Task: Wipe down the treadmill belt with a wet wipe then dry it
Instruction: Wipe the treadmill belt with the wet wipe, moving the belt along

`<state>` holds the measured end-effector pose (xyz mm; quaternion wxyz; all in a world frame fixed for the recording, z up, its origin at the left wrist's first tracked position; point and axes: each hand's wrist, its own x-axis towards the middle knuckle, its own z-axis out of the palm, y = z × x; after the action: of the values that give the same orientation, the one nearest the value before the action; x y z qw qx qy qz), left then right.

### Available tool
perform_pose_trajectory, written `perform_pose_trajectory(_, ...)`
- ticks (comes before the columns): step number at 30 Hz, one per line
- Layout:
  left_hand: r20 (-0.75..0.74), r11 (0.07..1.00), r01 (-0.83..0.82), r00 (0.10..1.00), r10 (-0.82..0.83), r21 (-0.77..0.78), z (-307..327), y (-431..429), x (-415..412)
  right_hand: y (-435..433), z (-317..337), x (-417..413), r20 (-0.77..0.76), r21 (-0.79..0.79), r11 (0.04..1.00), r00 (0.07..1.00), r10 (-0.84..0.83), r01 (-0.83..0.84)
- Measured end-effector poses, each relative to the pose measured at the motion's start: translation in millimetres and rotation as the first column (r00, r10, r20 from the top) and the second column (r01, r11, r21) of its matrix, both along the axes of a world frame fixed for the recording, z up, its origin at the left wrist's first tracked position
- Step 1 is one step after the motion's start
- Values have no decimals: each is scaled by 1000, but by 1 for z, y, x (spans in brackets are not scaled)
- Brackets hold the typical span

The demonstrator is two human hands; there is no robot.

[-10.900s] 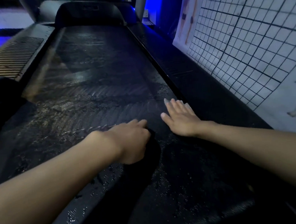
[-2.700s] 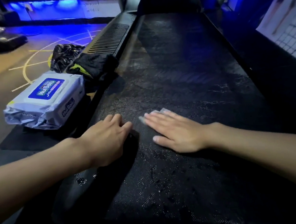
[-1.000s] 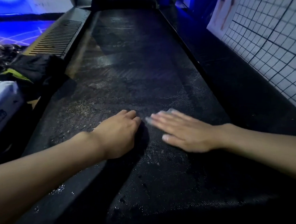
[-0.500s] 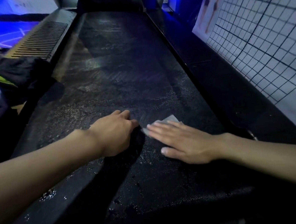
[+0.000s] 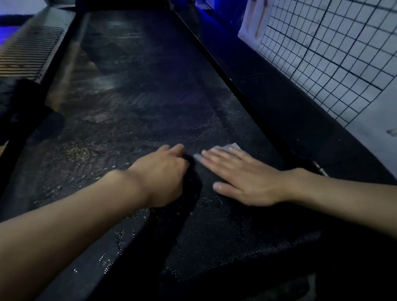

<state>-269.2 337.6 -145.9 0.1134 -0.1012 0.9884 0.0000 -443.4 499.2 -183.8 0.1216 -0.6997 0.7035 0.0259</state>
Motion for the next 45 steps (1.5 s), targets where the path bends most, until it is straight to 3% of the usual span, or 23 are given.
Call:
perform_pose_trajectory(2, -12, 1000, -4, 1000, 4, 15, 0, 6, -1, 3, 3, -8, 19, 23, 1000, 1000, 3, -4)
perform_pose_trajectory(5, -10, 999, -38, 999, 38, -5, 5, 15, -7, -13, 6, -31, -28, 19, 974, 974, -224, 224)
perform_pose_trajectory(10, 75, 998, -48, 996, 45, 30, 12, 18, -12, 11, 2, -22, 0, 30, 992, 992, -125, 125)
perform_pose_trajectory(14, 39, 999, 9, 999, -8, -36, 7, 28, -11, -3, 4, -34, -43, 9, 918, 917, -396, 397)
perform_pose_trajectory(18, 16, 995, -36, 999, 37, -92, 2, 52, -9, 30, -3, -9, 0, -3, 954, 954, -298, 298)
perform_pose_trajectory(22, -91, 995, -84, 993, 80, -44, -5, 66, 0, 22, 2, -15, 0, 15, 889, 889, -458, 458)
perform_pose_trajectory(24, -165, 998, -53, 985, 45, -46, -4, 68, 9, 33, -1, -1, -30, -25, 925, 925, -379, 378)
perform_pose_trajectory(27, -174, 1000, -12, 985, 10, -8, -7, 72, 21, 59, 2, 8, 51, -3, 969, 968, -245, 246)
perform_pose_trajectory(31, -182, 1000, -2, 983, 6, 21, -11, 72, 35, 44, 4, 6, -6, 5, 928, 928, -372, 372)
perform_pose_trajectory(35, -186, 1000, -5, 983, 6, 7, -13, 70, 44, 67, 4, 26, 47, 17, 979, 978, -202, 201)
perform_pose_trajectory(40, -180, 999, 35, 983, -35, 0, -8, 76, 55, 57, 8, 17, -14, 4, 950, 950, -312, 312)
perform_pose_trajectory(43, -154, 998, 69, 986, -68, 2, -8, 74, 58, 73, 7, 36, 37, 17, 992, 992, -123, 123)
perform_pose_trajectory(45, -150, 997, 69, 987, -65, 22, -5, 72, 59, 70, 13, 30, 70, 44, 995, 993, -98, 95)
